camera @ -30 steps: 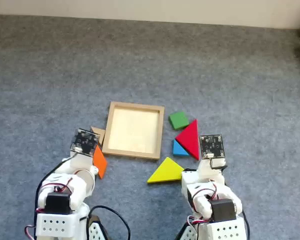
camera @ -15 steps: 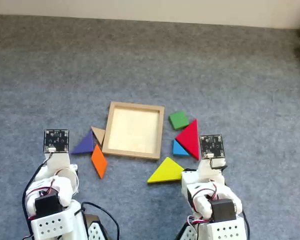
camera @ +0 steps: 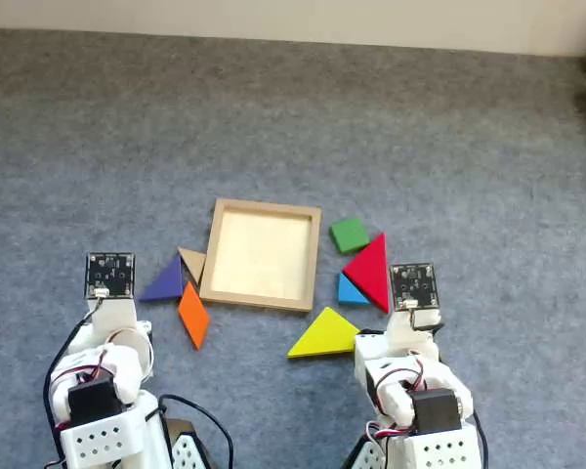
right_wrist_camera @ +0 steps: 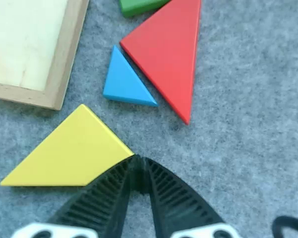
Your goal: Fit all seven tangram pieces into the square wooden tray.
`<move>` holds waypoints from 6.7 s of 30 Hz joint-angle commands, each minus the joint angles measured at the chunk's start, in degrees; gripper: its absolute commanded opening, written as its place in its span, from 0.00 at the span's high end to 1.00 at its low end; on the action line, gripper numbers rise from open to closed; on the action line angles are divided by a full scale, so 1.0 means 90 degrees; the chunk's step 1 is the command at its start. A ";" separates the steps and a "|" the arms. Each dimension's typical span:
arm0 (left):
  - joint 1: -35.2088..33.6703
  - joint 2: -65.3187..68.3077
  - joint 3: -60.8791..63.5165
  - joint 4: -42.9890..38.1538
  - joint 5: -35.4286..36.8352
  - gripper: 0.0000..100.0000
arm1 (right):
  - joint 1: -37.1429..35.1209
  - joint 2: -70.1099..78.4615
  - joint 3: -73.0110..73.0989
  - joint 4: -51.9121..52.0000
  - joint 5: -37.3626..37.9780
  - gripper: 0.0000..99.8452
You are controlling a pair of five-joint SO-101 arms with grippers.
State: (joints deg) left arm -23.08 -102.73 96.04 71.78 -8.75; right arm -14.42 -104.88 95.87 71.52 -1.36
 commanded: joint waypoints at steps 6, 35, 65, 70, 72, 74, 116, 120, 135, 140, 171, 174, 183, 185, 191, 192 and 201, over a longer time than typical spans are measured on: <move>-0.0073 -0.0181 0.0122 0.0020 0.0059 0.99 | 0.1216 -0.0063 0.0308 -0.0249 0.0059 0.99; -0.0904 -0.0200 0.0122 0.0020 0.0059 0.99 | 0.0532 0.2799 -0.3258 -0.1744 0.1065 0.99; -0.0864 -0.0200 0.0122 0.0020 0.0059 0.99 | -0.0474 0.8777 -0.6403 -0.1744 -0.0068 0.84; -0.0864 -0.0200 0.0122 0.0020 0.0059 0.99 | -0.0474 0.9245 -0.6403 -0.1753 -0.0068 0.75; -0.0864 -0.0200 0.0122 0.0020 0.0059 0.99 | -0.0474 0.9441 -0.6403 -0.1792 -0.0088 0.72; -0.0864 -0.0200 0.0122 0.0020 0.0059 0.99 | -0.0474 0.9646 -0.6403 -0.1802 -0.0107 0.70; -0.0874 -0.0200 0.0122 0.0020 0.0059 0.99 | -0.0269 1.1717 -0.7028 -0.2974 -0.0518 0.64; -0.0874 -0.0200 0.0122 0.0020 0.0059 0.99 | -0.0288 1.1863 -0.7028 -0.2974 -0.0518 0.64; -0.0864 -0.0200 0.0122 0.0020 0.0059 0.99 | -0.0259 1.2000 -0.7331 -0.3004 -0.0518 0.65; -0.0864 -0.0200 0.0122 0.0020 0.0059 0.99 | -0.0249 1.2000 -0.7341 -0.3004 -0.0518 0.65; -0.0864 -0.0200 0.0122 0.0020 0.0059 0.99 | -0.0239 1.2000 -0.7331 -0.2535 -0.0508 0.65; -0.0855 -0.0200 0.0122 0.0020 0.0059 0.99 | -0.0239 1.2000 -0.7331 -0.2545 -0.0508 0.65; -0.0698 -0.0200 0.0122 0.0020 0.0059 0.99 | -0.0239 1.1951 -0.7311 -0.2525 -0.0488 0.65; -0.0659 -0.0200 0.0122 0.0020 0.0059 0.99 | -0.0337 1.1951 -0.7331 -0.2515 -0.0147 0.65; -0.0659 -0.0200 0.0122 0.0020 0.0059 0.99 | -0.0679 1.1951 -0.7292 -0.2505 0.0137 0.65; -0.0659 -0.0200 0.0122 0.0020 0.0059 0.99 | -0.0679 1.1951 -0.7292 -0.2505 0.0137 0.65; -0.0659 -0.0200 0.0122 0.0020 0.0059 0.99 | -0.0630 1.1951 -0.7311 -0.2105 0.0156 0.65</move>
State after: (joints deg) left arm -30.11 -102.73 96.04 71.78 -8.75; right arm -19.43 3.52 33.10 51.38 -0.57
